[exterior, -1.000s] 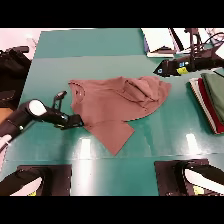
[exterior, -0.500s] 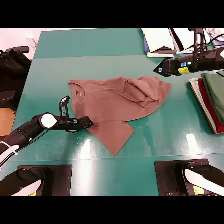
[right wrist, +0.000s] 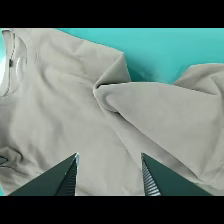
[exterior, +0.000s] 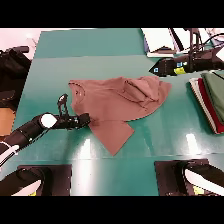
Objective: Fold the shirts.
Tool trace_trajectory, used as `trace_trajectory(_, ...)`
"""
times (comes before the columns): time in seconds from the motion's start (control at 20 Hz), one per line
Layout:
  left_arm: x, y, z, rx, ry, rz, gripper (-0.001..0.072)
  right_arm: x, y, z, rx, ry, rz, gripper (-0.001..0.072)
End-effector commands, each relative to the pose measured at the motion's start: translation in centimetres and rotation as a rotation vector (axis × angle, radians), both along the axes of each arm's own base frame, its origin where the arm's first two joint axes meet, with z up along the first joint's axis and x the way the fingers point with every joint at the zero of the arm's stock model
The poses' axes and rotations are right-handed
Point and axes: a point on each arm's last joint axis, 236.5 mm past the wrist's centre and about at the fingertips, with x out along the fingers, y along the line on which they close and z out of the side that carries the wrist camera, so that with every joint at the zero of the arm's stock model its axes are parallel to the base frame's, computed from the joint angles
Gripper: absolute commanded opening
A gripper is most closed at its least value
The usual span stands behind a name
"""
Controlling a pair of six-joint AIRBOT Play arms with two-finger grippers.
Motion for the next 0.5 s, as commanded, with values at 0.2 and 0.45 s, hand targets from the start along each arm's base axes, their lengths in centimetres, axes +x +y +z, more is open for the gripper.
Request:
trace_trajectory(0.2, 3.6, 7.8, 4.0, 0.14, -0.091, 0.013, 0.0025, -2.8, -6.1, -3.9, -0.034, 0.191, -0.084, 0.0448)
trace_trajectory(0.45, 5.6, 16.8, 9.6, 0.326, -0.198, 0.053, 0.0026, -6.6, -14.0, -11.3, 0.017, 0.346, -0.35, 0.0452)
